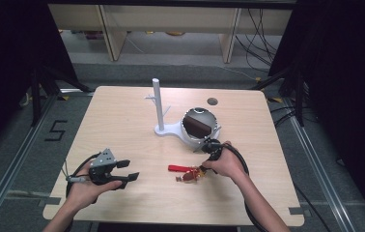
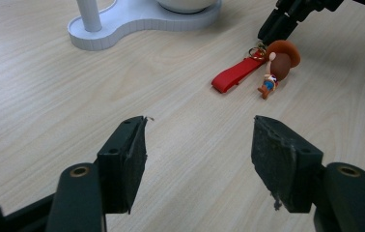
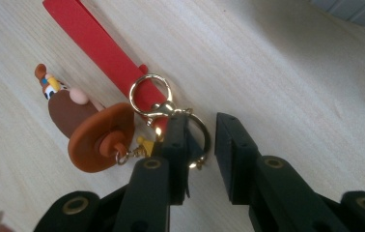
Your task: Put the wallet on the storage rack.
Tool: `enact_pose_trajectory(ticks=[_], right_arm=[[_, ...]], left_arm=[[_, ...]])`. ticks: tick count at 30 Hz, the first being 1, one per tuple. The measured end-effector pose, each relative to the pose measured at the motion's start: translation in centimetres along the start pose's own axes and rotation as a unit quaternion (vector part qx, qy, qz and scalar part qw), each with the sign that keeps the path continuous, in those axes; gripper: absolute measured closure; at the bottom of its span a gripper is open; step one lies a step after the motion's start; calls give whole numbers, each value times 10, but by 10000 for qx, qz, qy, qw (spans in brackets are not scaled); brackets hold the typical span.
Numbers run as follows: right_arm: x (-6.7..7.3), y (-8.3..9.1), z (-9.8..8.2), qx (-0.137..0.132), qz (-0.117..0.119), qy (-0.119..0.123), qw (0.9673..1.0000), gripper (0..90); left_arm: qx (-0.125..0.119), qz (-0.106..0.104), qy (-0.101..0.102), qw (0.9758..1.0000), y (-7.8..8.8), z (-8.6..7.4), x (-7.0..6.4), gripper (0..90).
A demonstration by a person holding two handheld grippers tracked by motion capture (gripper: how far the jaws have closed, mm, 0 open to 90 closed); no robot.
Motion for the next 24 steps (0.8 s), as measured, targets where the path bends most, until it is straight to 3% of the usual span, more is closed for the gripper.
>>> enact_pose_trajectory(ticks=[1, 2, 5, 6, 7, 8, 14, 17, 24], right_arm=[[0, 0, 0, 0, 0, 0, 10000, 756], [-2, -1, 1, -25, -171, 280, 9995, 756], [2, -2, 1, 79, -150, 154, 9997, 753], [0, -3, 2, -1, -165, 306, 9994, 752], [3, -2, 1, 47, -126, 154, 9998, 750], [3, -2, 1, 47, -126, 154, 9998, 750], [5, -3, 2, 101, -331, 507, 9981, 777], [7, -3, 3, 136, -521, 730, 9959, 856], [7, -3, 2, 106, -625, 743, 9952, 885]], left_arm=[[18, 36, -6, 10000, 0, 0, 0, 367], [-23, 20, -26, 10000, -1, -1, -1, 366], [21, 20, -7, 10000, 0, -1, -1, 366], [-39, 8, 1, 10000, 0, -2, 0, 366], [-33, 6, 3, 10000, 0, -2, 0, 366], [-33, 6, 3, 10000, 0, -2, 0, 366], [-2, 39, -14, 10000, 0, -3, 1, 365], [-10, 55, -3, 10000, 0, -4, 0, 364], [32, -9, 1, 10000, 0, -4, 0, 364]])
Point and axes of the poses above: each handheld gripper's, and its own axes: y roughly backward along the jaws, z roughly out of its top, x roughly to its left, the point moved 1 cm from there along -y, roughly forward along the jaws, and after that the axes turned 3 degrees about x, right-handed, at the moved point
